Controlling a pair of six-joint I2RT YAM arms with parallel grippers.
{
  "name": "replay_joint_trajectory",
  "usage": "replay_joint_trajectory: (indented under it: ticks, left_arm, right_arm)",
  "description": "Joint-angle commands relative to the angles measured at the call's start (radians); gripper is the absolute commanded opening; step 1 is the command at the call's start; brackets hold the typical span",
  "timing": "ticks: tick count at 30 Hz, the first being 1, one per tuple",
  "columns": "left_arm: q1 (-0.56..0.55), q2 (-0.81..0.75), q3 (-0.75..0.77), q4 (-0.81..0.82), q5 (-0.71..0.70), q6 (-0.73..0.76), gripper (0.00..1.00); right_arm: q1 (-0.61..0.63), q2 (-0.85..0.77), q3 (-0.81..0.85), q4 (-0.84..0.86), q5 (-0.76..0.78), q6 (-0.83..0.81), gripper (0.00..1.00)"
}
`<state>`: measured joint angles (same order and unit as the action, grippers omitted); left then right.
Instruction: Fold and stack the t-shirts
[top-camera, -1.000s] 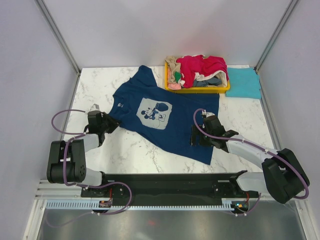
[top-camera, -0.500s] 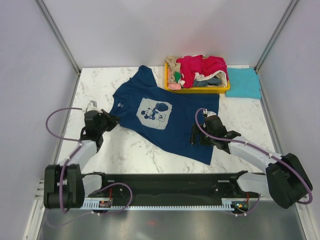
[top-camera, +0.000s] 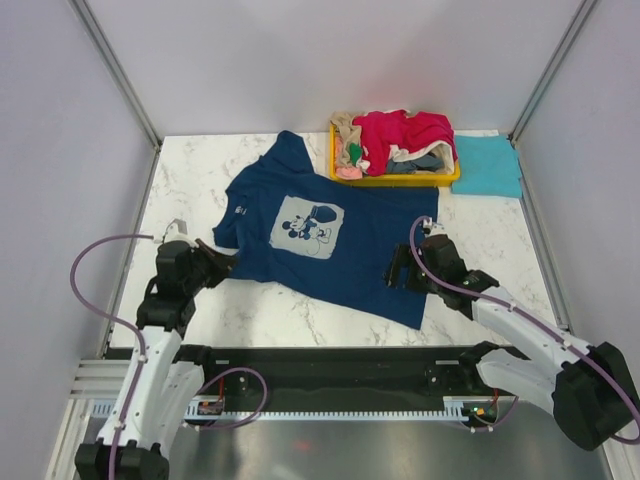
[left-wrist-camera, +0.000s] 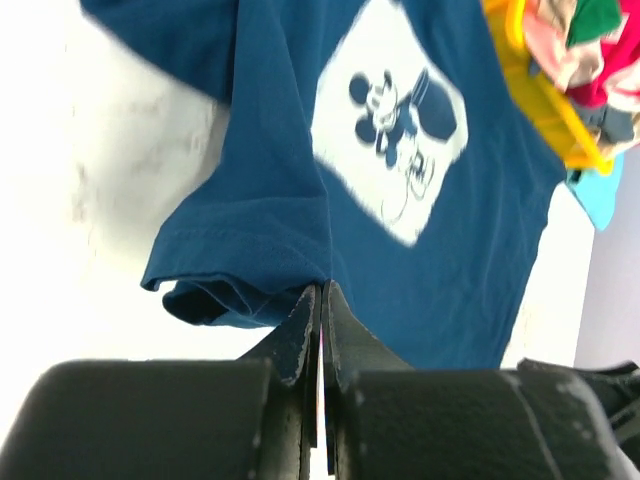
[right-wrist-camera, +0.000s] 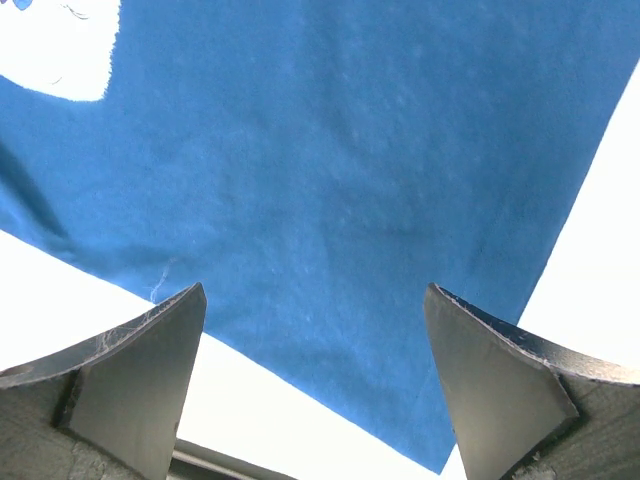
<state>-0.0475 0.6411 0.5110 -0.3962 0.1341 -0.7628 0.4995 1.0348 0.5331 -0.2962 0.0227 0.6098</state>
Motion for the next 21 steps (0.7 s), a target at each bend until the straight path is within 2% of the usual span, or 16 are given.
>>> replay_joint_trajectory:
  ticks: [1, 3, 5, 7, 8, 9, 12, 17, 21]
  left_arm:
    - [-0.002, -0.087, 0.032, -0.211, 0.064, -0.052, 0.02]
    - [-0.032, -0.125, 0.026, -0.245, 0.102, -0.079, 0.08]
    - [-0.054, -0.173, 0.032, -0.279, 0.122, -0.112, 0.23]
    - [-0.058, -0.213, 0.052, -0.297, 0.096, -0.092, 0.67]
    - [-0.061, -0.219, 0.054, -0.302, 0.064, -0.098, 0.84]
    - [-0.063, -0.216, 0.054, -0.284, 0.033, -0.099, 0.93]
    - [-0.063, -0.126, 0.021, -0.209, -0.033, -0.084, 1.0]
    - [-0.057, 0.15, -0.078, -0.066, -0.132, -0.078, 0.98]
    - [-0.031, 0.251, -0.088, -0.013, -0.23, -0.092, 0.95]
  right_arm:
    - [0.002, -0.064, -0.045, -0.052, 0.022, 0.108, 0.98]
    - [0.008, -0.082, -0.064, -0.08, 0.019, 0.139, 0.98]
    - [0.025, -0.114, -0.074, -0.101, 0.023, 0.149, 0.98]
    - [0.039, -0.145, -0.082, -0.118, 0.032, 0.162, 0.98]
    - [0.042, -0.154, -0.085, -0.127, 0.036, 0.168, 0.98]
    - [0.045, -0.162, -0.09, -0.127, 0.037, 0.172, 0.98]
    - [0.053, -0.168, -0.087, -0.132, 0.033, 0.173, 0.98]
    - [0.057, -0.163, -0.065, -0.147, 0.025, 0.153, 0.98]
    - [0.065, -0.165, -0.081, -0.149, 0.025, 0.162, 0.98]
